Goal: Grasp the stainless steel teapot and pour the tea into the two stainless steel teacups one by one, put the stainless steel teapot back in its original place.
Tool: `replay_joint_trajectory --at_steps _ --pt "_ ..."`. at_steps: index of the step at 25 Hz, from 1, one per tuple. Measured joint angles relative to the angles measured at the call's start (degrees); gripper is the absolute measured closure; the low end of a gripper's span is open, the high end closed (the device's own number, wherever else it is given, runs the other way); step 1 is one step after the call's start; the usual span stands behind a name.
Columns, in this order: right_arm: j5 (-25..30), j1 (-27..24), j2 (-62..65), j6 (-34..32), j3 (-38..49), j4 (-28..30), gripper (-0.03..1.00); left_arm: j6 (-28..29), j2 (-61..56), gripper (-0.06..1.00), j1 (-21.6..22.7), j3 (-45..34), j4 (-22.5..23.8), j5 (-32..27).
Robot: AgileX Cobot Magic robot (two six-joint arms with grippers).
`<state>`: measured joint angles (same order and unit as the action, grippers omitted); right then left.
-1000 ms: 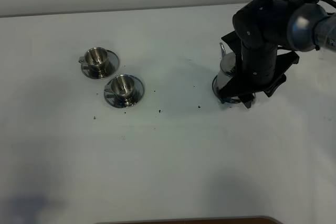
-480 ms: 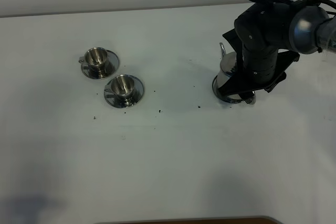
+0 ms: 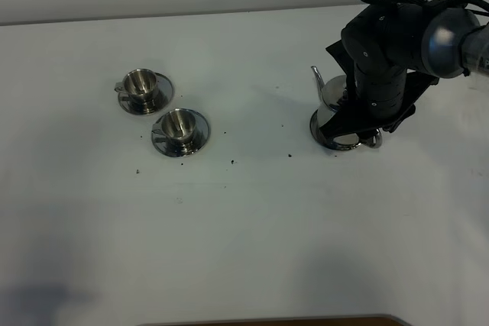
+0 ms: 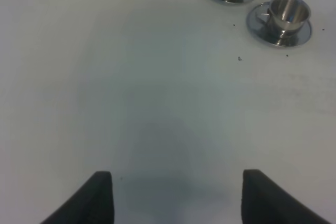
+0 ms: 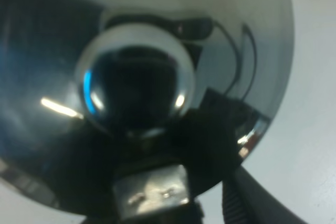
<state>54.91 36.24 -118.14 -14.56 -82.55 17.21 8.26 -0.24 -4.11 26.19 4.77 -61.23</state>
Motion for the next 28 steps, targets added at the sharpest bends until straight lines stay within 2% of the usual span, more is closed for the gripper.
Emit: replay_joint_trajectory --at_steps 9,17,28 --pt "-0.1 0.0 0.0 0.0 0.0 0.0 0.65 -0.1 0.0 0.36 0.0 0.0 0.0 0.0" --pt "-0.6 0.0 0.0 2.9 0.0 -0.5 0.65 -0.1 0.0 0.36 0.0 0.0 0.0 0.0" --pt "-2.2 0.0 0.0 7.5 0.0 -2.8 0.55 -0.1 0.0 0.36 0.0 0.0 0.0 0.0"
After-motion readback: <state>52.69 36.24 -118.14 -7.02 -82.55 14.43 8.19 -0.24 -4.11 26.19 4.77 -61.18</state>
